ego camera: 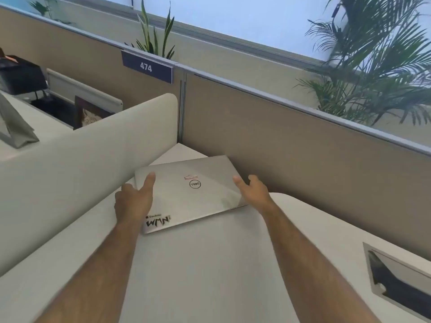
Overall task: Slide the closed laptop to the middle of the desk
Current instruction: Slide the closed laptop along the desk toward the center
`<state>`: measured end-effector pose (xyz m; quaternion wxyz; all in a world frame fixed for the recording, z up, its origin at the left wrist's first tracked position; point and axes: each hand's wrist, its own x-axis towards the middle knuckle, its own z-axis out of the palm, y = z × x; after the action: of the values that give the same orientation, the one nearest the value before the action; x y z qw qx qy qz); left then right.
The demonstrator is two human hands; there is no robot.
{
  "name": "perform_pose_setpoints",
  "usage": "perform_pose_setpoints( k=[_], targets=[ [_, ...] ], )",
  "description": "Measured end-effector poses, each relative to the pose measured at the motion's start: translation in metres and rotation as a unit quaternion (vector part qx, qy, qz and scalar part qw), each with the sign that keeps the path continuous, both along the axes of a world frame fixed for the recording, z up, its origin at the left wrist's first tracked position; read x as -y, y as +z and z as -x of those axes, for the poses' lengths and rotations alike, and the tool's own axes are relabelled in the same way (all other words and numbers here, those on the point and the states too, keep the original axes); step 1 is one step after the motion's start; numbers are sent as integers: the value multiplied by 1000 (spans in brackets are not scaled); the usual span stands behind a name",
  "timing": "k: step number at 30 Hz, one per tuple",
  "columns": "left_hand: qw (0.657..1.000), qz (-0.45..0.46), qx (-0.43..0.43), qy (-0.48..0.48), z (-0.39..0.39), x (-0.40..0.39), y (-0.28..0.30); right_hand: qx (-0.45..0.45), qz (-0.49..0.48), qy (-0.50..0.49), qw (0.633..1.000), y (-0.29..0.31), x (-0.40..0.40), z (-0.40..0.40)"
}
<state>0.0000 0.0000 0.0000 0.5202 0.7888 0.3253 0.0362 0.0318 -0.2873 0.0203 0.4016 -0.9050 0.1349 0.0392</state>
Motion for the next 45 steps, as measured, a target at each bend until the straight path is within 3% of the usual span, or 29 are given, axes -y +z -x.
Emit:
perform_pose_setpoints(
  k=[7,14,18,26,45],
  targets=[
    [996,-60,-58,18,-24,-3,-11,-27,64,-4,998,-15,-7,-34],
    [994,-73,-75,29,-31,-11,-11,-59,41,-78,994,-27,-13,-54],
    [997,-8,-61,38,-34,-24,-15,-49,-16,-111,992,-31,-10,-62],
    [994,92,-39,49,-35,-36,-25,-38,-39,-143,988,-32,-6,-55],
    [985,153,-77,-10,61,0,-18,-62,-82,-231,967,-16,40,78]
  ],
)
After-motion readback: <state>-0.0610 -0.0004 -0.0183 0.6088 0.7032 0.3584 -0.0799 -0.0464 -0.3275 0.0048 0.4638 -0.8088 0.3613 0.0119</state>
